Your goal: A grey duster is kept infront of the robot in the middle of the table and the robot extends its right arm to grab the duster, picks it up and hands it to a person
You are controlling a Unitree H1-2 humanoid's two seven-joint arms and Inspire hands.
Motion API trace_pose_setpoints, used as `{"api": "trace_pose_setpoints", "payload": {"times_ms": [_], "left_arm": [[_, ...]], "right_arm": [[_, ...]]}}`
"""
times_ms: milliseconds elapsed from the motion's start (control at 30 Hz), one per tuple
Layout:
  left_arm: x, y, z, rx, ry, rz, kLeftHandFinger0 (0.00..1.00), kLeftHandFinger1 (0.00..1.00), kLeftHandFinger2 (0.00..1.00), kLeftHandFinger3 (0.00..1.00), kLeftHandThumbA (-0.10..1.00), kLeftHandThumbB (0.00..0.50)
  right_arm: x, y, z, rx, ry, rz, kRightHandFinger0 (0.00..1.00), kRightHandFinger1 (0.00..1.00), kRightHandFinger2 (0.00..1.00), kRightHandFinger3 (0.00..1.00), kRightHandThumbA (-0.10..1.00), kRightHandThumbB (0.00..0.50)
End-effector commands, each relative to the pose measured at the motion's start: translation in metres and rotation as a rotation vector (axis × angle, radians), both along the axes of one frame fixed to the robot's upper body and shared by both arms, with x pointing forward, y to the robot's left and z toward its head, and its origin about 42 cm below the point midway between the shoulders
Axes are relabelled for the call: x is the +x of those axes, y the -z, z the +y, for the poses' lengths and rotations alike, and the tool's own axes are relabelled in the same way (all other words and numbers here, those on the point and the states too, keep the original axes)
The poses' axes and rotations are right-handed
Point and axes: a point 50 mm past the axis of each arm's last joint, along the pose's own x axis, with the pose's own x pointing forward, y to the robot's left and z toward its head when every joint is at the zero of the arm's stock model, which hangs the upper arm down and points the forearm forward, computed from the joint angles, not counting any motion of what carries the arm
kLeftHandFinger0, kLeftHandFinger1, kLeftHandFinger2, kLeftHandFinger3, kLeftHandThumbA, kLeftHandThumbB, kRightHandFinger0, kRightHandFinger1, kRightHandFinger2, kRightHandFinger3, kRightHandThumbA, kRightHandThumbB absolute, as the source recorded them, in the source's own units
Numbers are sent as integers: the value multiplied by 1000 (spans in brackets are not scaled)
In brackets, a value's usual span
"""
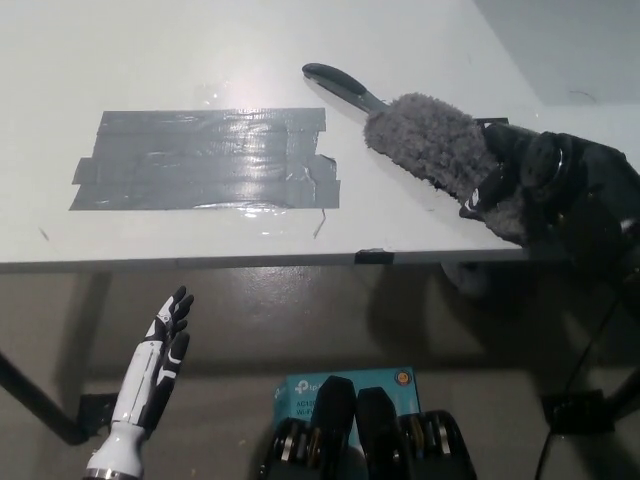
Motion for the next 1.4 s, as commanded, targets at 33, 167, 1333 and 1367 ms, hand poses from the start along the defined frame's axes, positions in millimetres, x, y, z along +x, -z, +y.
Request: {"api": "trace_pose_setpoints", "payload": {"times_ms": [33,167,1333,1367], "left_arm": [[8,-14,-1,4,7,-68,1000,1000,1000,1000,1000,311],[8,-15,0,3,9,-70,1000,1000,1000,1000,1000,311],[16,-18,0,-7,1,-84,1000,1000,1000,1000,1000,282],[17,-18,0,-1,2,-90,1000,1000,1000,1000,1000,272]], "right_arm": [[7,10,-7,-102,41,-34,1000,1000,1000,1000,632,387],[5,24,-21,-100,71,-87,397,474,602,1000,108,247],[-17,-17,-30,391,-104,-59,2,337,605,398,-100,201],[-18,-20,-30,411,-114,-46,0,324,590,377,-100,213]]}}
